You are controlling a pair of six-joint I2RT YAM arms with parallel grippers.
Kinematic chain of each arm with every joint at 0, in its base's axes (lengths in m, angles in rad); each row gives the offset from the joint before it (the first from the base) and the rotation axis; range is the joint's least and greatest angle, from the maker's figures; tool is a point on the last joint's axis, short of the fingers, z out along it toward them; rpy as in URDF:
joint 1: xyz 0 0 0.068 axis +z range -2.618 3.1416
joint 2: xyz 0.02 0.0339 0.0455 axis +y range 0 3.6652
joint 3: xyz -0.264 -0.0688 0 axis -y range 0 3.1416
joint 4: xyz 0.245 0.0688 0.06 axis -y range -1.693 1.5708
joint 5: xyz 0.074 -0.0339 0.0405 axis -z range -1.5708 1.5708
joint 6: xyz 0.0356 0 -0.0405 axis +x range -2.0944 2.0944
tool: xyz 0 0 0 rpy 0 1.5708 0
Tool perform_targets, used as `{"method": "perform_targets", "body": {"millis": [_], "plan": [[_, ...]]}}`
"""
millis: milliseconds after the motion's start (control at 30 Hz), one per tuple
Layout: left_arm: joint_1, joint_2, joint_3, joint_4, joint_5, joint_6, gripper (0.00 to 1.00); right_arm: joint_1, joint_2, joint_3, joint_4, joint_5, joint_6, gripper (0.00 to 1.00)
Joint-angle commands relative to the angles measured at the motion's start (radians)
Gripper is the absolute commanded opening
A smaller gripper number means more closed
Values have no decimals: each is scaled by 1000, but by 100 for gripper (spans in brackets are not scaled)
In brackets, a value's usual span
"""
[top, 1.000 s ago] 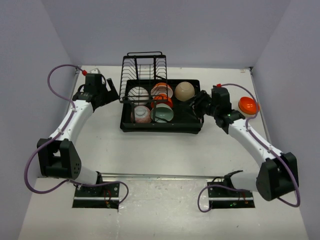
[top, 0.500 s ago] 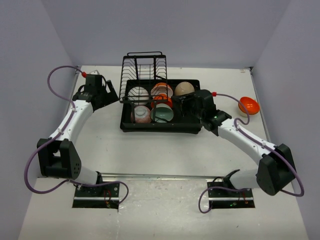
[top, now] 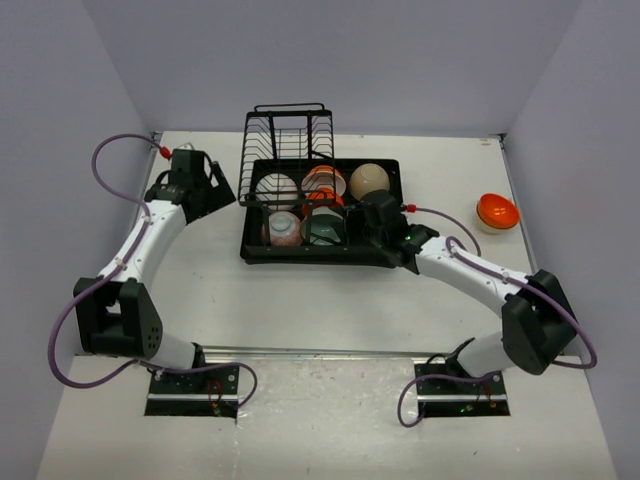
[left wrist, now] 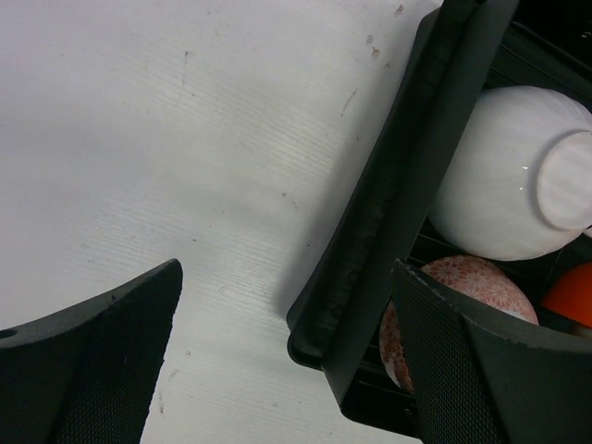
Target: Unload the bowls from the dish rack
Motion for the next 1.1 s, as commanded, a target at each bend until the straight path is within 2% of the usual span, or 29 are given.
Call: {"method": "perform_targets", "body": {"millis": [0, 633, 833, 933, 1033, 1067], "plan": [[-4, -45, 35, -13, -29, -31, 94, 16, 19, 53, -28, 86, 73, 42], [-4, -119, -8, -13, -47, -33, 95, 23, 145, 95, -25, 193, 85, 32], [-4, -147, -17, -12, -52, -31, 95, 23, 160, 87, -22, 230, 129, 21], [-4, -156, -24, -10, -47, -30, 95, 27, 163, 67, -15, 243, 166, 13], [-4, -173, -37, -4, -46, -30, 95, 38, 162, 53, -24, 258, 192, 0], [-4, -176, -40, -3, -44, -31, 95, 41, 163, 52, -27, 256, 195, 0]]}}
